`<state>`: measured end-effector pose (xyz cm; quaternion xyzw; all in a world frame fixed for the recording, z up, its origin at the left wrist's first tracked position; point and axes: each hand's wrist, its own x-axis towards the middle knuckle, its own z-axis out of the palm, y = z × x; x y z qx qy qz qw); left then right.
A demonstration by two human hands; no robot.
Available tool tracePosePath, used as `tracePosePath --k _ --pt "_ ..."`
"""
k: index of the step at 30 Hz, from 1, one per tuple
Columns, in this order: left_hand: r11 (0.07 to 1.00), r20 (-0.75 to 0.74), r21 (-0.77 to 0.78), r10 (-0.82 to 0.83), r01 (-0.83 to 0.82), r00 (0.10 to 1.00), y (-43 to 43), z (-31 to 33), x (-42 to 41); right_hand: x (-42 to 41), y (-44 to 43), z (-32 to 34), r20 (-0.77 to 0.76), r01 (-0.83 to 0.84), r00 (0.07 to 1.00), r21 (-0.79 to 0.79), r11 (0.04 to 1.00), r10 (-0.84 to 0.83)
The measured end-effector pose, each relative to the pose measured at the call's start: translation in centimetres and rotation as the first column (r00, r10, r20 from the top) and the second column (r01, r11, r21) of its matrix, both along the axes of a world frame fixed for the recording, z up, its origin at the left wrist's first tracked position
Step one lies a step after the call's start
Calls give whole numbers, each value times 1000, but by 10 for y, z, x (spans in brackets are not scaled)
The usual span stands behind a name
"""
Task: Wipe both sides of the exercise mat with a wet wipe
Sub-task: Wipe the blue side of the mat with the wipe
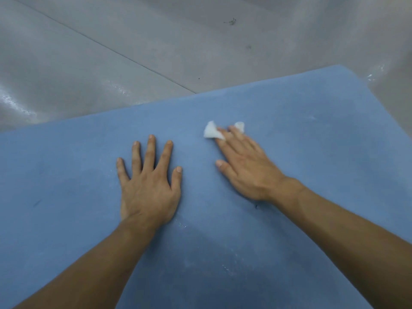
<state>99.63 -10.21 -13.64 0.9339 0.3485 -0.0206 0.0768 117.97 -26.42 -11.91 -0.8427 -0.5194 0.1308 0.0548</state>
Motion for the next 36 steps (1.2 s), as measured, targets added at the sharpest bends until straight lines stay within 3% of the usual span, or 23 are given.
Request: tracePosePath --k 3,5,8,12,17,20,24,27,29,32,36 --pt "1000 -2 -5 -1 1 1000 -1 1 1 -8 4 0 43 -145 988 -27 989 146" --pt "1000 -6 -6 0 0 1000 -1 2 0 1 0 0 73 -130 989 -32 991 132" --pt "1000 -10 -4 -4 4 1000 -1 2 1 40 -9 -1 85 111 990 -8 994 -110" --pt "1000 -6 -2 -3 3 1000 0 1 1 105 -28 -4 121 455 881 45 889 -457" --pt "1000 -12 -2 -10 10 1000 0 2 2 126 -3 -7 43 642 763 66 764 -645" --pt "1000 -7 -4 -10 10 1000 1 3 2 99 41 -6 -16 568 822 95 817 -570" --pt "1000 -2 -20 -6 6 1000 1 3 2 31 96 1 -80 183 982 139 973 -173" --pt "1000 6 -19 -9 9 1000 0 3 2 1 96 -1 -36 -47 998 104 994 51" --pt "1000 6 -20 -6 6 1000 1 3 2 15 83 -3 1 -22 1000 110 994 22" --pt "1000 -2 -17 -9 9 1000 1 2 2 62 59 -4 69 162 983 124 979 -172" --pt "1000 -7 -13 -8 8 1000 1 1 1 114 10 -4 142 455 868 157 877 -476"
